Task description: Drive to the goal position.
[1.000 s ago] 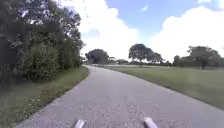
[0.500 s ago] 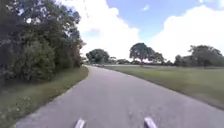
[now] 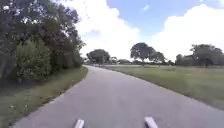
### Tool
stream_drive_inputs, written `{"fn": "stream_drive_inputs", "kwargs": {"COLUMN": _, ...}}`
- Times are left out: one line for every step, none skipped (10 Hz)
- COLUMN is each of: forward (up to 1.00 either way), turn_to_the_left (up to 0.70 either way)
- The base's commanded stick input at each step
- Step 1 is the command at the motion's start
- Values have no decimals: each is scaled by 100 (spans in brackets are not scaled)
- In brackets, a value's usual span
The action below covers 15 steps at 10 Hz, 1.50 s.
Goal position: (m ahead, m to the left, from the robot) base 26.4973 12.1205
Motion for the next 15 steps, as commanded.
{"fn": "stream_drive_inputs", "kwargs": {"forward": 70, "turn_to_the_left": 0}}
{"fn": "stream_drive_inputs", "kwargs": {"forward": 70, "turn_to_the_left": 0}}
{"fn": "stream_drive_inputs", "kwargs": {"forward": 70, "turn_to_the_left": 0}}
{"fn": "stream_drive_inputs", "kwargs": {"forward": 70, "turn_to_the_left": 0}}
{"fn": "stream_drive_inputs", "kwargs": {"forward": 70, "turn_to_the_left": 0}}
{"fn": "stream_drive_inputs", "kwargs": {"forward": 70, "turn_to_the_left": 0}}
{"fn": "stream_drive_inputs", "kwargs": {"forward": 70, "turn_to_the_left": 0}}
{"fn": "stream_drive_inputs", "kwargs": {"forward": 70, "turn_to_the_left": 0}}
{"fn": "stream_drive_inputs", "kwargs": {"forward": 70, "turn_to_the_left": 0}}
{"fn": "stream_drive_inputs", "kwargs": {"forward": 70, "turn_to_the_left": 0}}
{"fn": "stream_drive_inputs", "kwargs": {"forward": 70, "turn_to_the_left": 0}}
{"fn": "stream_drive_inputs", "kwargs": {"forward": 70, "turn_to_the_left": 0}}
{"fn": "stream_drive_inputs", "kwargs": {"forward": 70, "turn_to_the_left": 0}}
{"fn": "stream_drive_inputs", "kwargs": {"forward": 70, "turn_to_the_left": 0}}
{"fn": "stream_drive_inputs", "kwargs": {"forward": 70, "turn_to_the_left": 0}}
